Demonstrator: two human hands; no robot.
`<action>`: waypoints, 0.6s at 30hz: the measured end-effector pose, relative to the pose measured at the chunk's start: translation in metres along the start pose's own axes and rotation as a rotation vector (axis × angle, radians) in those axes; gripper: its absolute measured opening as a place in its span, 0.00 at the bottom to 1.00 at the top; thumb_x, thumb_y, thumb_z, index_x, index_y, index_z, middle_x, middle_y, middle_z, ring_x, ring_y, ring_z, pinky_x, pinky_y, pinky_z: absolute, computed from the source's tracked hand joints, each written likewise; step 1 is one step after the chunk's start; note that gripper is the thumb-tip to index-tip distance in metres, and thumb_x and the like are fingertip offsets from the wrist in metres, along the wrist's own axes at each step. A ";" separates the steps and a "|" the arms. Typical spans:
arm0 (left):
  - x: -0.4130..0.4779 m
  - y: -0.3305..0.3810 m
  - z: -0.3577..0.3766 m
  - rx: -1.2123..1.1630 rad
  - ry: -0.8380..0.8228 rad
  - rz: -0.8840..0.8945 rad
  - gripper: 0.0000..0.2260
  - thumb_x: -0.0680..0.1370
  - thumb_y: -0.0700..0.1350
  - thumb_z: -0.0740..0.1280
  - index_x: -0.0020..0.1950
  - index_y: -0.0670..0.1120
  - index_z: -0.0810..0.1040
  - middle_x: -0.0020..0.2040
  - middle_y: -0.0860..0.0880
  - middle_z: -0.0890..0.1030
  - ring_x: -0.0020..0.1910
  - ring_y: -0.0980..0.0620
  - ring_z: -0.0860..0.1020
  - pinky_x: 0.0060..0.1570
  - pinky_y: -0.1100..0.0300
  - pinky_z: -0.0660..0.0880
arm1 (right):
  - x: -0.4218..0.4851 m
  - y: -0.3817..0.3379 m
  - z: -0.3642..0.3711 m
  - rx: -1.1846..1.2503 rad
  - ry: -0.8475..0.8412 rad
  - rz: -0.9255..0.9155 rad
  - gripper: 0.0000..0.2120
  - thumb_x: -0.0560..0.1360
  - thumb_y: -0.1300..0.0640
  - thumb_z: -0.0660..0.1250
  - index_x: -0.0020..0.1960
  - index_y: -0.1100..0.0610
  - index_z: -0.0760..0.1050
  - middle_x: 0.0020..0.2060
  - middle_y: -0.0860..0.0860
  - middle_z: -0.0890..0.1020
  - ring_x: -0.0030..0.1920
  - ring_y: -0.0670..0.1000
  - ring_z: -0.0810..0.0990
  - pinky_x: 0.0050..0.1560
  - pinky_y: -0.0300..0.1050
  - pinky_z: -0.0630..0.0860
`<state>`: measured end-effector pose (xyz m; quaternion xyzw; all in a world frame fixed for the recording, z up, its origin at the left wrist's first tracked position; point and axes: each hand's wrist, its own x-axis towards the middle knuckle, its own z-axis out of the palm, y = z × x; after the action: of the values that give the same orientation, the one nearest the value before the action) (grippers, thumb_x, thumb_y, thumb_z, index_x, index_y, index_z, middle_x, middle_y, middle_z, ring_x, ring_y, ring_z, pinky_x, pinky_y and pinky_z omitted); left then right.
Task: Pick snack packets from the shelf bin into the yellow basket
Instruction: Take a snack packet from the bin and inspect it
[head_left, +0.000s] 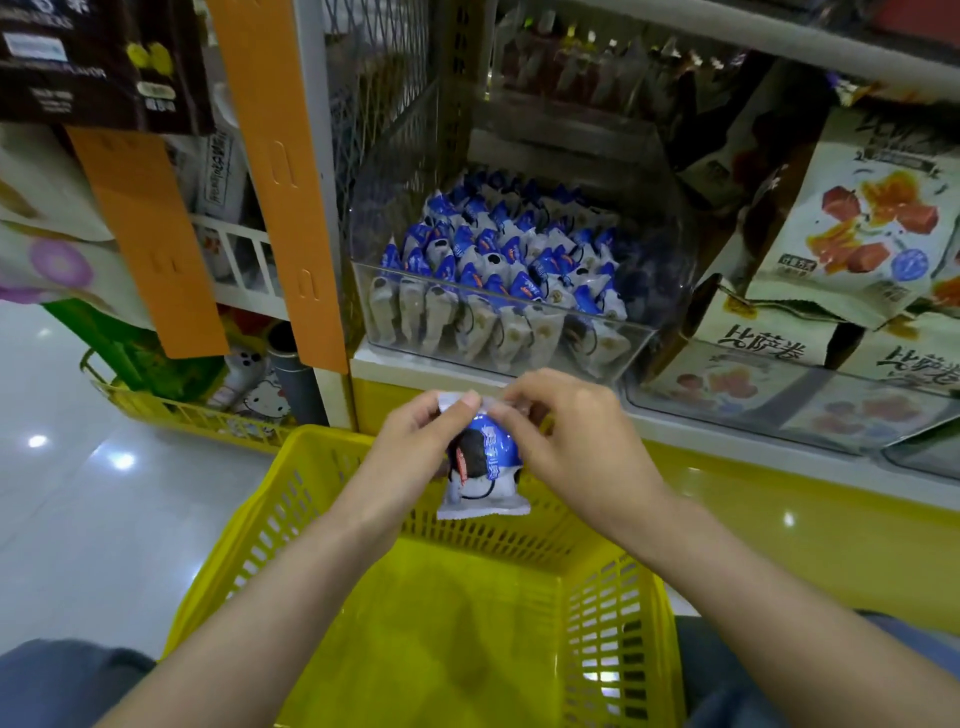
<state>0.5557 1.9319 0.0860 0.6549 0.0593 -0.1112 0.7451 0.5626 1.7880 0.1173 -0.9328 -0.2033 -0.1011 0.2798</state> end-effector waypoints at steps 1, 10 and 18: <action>0.000 0.000 0.000 -0.015 -0.026 -0.014 0.09 0.76 0.49 0.64 0.47 0.44 0.78 0.42 0.47 0.81 0.42 0.54 0.78 0.46 0.57 0.72 | 0.002 0.003 0.000 0.096 0.018 0.098 0.05 0.75 0.54 0.66 0.40 0.52 0.77 0.33 0.44 0.78 0.35 0.42 0.75 0.39 0.40 0.71; 0.001 0.000 -0.003 -0.078 0.138 0.109 0.04 0.76 0.41 0.65 0.47 0.46 0.79 0.42 0.49 0.84 0.43 0.52 0.80 0.46 0.59 0.77 | 0.011 0.015 -0.002 0.876 -0.047 0.675 0.04 0.79 0.66 0.58 0.46 0.59 0.69 0.37 0.52 0.80 0.33 0.42 0.81 0.34 0.38 0.80; 0.003 0.001 -0.014 0.497 0.320 0.476 0.08 0.77 0.41 0.65 0.38 0.49 0.74 0.35 0.55 0.78 0.35 0.62 0.75 0.36 0.73 0.69 | 0.001 0.014 0.011 0.296 -0.326 0.453 0.27 0.71 0.60 0.71 0.66 0.56 0.62 0.61 0.51 0.74 0.61 0.50 0.74 0.58 0.43 0.72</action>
<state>0.5594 1.9459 0.0842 0.8201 -0.0075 0.1578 0.5499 0.5703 1.7838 0.1021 -0.9075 -0.0448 0.1455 0.3915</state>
